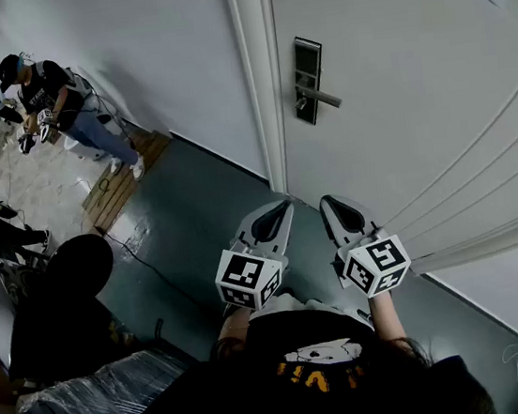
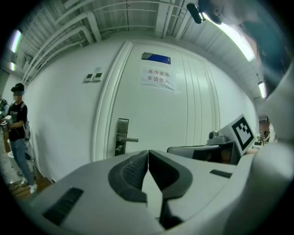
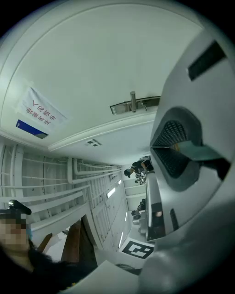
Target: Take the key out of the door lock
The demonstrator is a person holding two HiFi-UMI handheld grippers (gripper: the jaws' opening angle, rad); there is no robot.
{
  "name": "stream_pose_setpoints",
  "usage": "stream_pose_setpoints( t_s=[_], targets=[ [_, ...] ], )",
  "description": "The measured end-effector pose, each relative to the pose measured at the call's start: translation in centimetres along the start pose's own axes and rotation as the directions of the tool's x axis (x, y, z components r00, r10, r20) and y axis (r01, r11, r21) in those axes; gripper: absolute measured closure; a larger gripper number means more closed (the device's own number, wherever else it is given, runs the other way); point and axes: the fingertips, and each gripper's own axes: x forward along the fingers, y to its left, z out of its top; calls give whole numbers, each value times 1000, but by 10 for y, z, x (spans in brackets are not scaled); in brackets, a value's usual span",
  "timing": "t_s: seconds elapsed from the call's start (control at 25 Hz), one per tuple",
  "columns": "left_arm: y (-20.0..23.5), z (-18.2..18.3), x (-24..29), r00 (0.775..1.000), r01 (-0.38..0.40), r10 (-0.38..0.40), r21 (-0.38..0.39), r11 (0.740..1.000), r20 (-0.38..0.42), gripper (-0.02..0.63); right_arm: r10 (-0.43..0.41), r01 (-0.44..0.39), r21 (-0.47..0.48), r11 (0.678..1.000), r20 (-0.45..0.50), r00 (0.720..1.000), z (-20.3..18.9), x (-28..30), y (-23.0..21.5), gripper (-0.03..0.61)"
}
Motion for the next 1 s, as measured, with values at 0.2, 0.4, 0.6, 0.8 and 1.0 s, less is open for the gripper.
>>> stream_pose_setpoints(
  t_s=[0.2,0.4,0.6,0.8,1.0],
  targets=[
    [12,-1,2,1000,25,-25,2,1000,-8,604,-1,0,24,1000,17,1000,0,16,3,571],
    [28,-2,1,999,35,-34,13,999,-17,604,-2,1,51,999,32,999,-2,32,8,569],
    [42,-7,-8,998,47,-46,17,999,-38,604,-3,1,63,998,30,1000,-11,44,19,569],
    [49,-15,-15,998,44,-43,20,999,-56,604,0,-2,74,997,20,1000,-18,51,26,569],
    [58,-23,-19,998,20,-19,9,1000,-64,604,27,-27,72,997,8,1000,-23,60,32,569]
  ],
)
